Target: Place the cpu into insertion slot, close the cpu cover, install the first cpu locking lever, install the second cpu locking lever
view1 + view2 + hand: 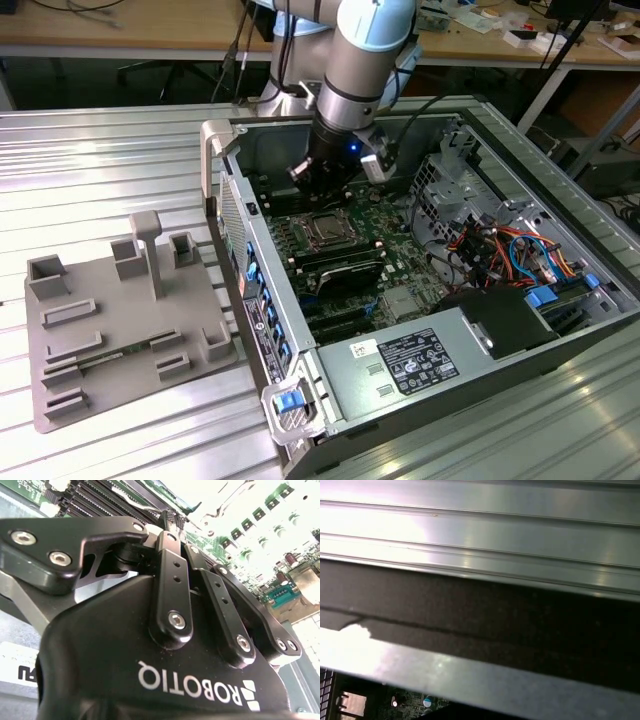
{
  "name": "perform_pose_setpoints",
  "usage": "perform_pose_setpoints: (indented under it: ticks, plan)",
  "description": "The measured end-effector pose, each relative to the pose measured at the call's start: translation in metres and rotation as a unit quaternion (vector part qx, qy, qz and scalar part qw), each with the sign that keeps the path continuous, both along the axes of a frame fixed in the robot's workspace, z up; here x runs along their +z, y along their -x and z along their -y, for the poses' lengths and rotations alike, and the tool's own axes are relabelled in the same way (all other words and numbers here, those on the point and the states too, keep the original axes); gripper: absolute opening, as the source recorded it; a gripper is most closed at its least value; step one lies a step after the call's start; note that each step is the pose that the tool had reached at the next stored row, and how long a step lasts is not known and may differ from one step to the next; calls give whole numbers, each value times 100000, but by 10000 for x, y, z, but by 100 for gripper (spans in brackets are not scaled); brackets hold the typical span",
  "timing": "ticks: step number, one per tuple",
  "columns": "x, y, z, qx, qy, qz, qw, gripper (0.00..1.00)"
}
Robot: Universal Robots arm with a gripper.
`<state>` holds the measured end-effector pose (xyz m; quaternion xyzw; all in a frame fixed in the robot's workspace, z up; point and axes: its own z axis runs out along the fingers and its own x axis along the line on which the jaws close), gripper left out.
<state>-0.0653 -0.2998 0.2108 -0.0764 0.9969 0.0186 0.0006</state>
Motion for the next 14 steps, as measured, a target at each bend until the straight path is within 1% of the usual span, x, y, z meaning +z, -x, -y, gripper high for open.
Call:
perform_pose_setpoints:
  ticks: [6,14]
  plan:
    - [-14,-27,0,59,1,-1,100000,11]
    - [-25,-35,0,70,1,-2,100000,11]
